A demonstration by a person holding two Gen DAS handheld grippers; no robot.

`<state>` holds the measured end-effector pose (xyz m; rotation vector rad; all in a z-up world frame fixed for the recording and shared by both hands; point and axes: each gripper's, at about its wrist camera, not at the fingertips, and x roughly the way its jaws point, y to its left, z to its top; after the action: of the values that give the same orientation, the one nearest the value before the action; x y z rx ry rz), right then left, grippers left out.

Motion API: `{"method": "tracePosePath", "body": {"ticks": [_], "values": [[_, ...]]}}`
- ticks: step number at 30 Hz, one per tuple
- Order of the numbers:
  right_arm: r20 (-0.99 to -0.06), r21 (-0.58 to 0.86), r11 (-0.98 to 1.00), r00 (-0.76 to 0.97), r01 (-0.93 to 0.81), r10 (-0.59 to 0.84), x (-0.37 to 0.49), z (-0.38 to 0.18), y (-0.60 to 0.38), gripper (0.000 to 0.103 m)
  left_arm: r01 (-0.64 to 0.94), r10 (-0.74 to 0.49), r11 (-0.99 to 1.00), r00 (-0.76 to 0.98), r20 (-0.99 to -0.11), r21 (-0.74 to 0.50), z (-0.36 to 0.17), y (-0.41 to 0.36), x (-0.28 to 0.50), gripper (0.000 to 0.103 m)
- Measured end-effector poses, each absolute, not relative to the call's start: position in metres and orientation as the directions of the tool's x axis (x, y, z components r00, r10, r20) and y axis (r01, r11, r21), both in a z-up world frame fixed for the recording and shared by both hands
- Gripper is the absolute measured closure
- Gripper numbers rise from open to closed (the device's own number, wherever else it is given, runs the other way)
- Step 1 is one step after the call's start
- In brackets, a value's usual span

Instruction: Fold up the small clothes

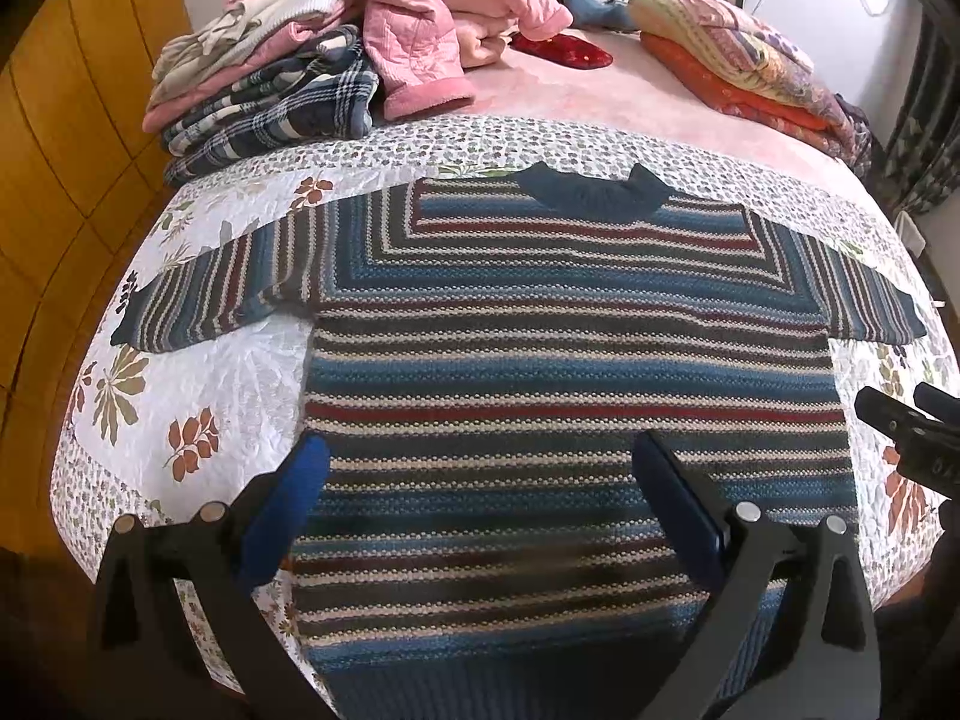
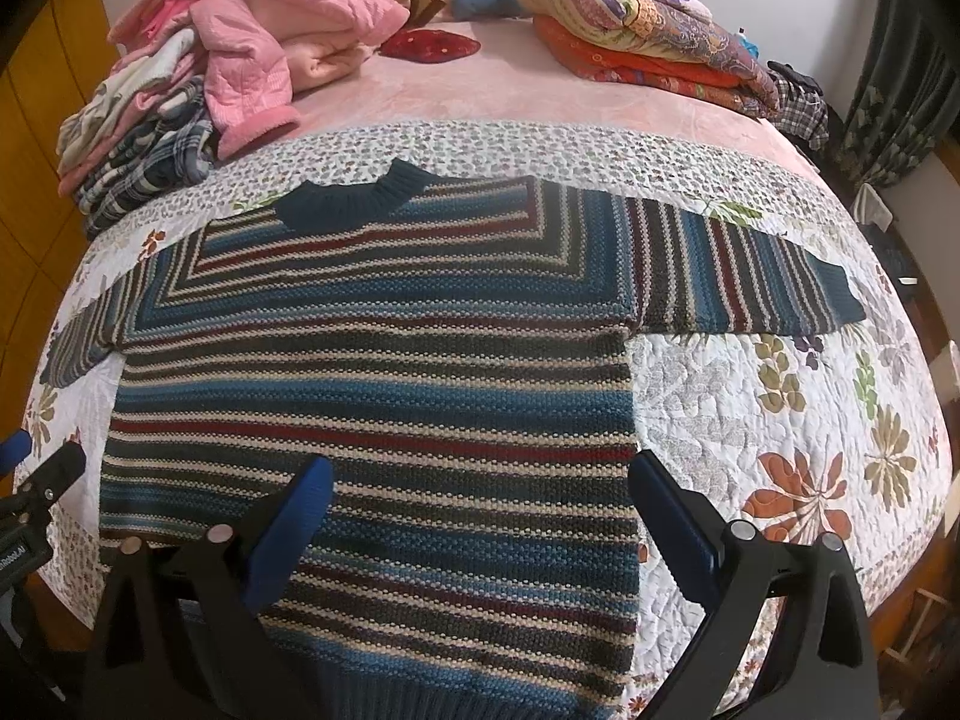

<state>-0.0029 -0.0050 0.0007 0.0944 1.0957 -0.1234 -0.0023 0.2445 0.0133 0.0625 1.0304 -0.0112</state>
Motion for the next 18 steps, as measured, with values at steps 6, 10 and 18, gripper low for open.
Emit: {"method": "tracePosePath", "body": {"ticks": [6,10,18], "values": [[-0.89,0.016,0.989,0.452,0.147,-0.052,-0.003,0.0008,-0.0053,0.004,0.038,0.021,0.998,0.515,-0.857,0.047,0.0128,0.2447,-0.0026,0.003],[-0.889,0.015,0.989,0.455,0.145,-0.053,-0.004,0.0012,-0.0047,0.004,0.038,0.02,0.998,0.516,-0.856,0.046,0.013,0.2447,-0.0023,0.003],[-0.887,0.015,0.989,0.458,0.145,-0.054,-0.0044,0.0024,-0.0036,0.004,0.038,0.02,0.998,0.517,-0.855,0.046,0.0135,0.2446,-0.0023,0.003]]}}
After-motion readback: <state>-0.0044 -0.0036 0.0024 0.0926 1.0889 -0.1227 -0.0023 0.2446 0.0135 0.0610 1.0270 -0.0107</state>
